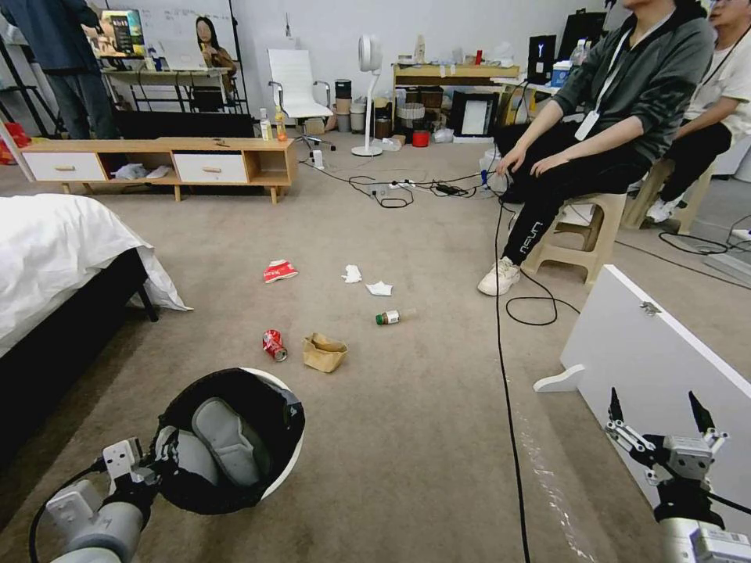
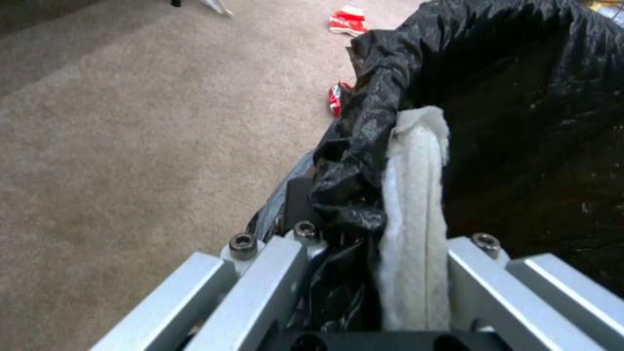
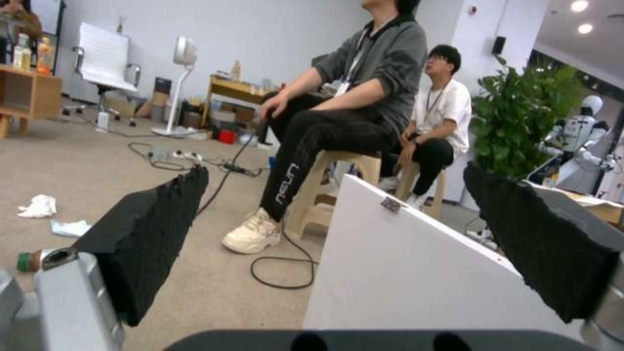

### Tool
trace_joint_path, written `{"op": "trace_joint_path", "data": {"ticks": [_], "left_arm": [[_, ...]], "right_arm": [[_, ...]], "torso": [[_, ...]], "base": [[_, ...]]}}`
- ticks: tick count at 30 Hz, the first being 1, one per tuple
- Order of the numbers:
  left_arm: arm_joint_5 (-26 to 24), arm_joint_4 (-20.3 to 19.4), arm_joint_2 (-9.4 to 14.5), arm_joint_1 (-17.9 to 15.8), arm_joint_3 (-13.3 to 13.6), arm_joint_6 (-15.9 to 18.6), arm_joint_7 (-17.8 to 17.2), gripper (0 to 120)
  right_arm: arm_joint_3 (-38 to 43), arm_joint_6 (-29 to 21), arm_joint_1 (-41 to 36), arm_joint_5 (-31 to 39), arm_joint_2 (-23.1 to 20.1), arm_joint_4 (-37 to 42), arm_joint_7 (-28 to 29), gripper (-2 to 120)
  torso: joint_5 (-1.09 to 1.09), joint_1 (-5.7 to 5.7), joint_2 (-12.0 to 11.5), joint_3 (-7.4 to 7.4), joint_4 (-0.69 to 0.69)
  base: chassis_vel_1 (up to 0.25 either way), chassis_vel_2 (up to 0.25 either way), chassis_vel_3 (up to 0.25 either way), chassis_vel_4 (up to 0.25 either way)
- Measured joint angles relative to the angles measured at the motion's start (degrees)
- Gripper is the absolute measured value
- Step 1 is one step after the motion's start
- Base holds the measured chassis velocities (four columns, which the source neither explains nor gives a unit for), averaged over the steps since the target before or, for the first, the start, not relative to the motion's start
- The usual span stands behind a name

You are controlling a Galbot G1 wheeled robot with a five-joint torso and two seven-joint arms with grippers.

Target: Pick up the trash bin and place the garbage on the floor into it.

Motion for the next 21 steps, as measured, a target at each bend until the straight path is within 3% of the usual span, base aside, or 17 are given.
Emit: {"op": "trace_joint_path", "data": {"ticks": [13, 21], "left_arm": [[0.37, -0.26, -0.08, 0.00, 0.15, 0.37, 0.07, 6], [0.66, -0.37, -0.24, 0.15, 0.29, 0.21, 0.15, 6]], "right_arm": [[-0.11, 0.11, 0.07, 0.04, 0.06, 0.03, -0.30, 100], [-0.24, 0.12, 0.06, 0.03, 0.10, 0.04, -0.55, 100]], "torso": [[0.00, 0.00, 0.00, 0.00, 0.00], [0.00, 0.00, 0.00, 0.00, 0.00]], "base": [[0.000, 0.000, 0.000, 0.000], [0.065, 0.062, 0.059, 0.056]]}}
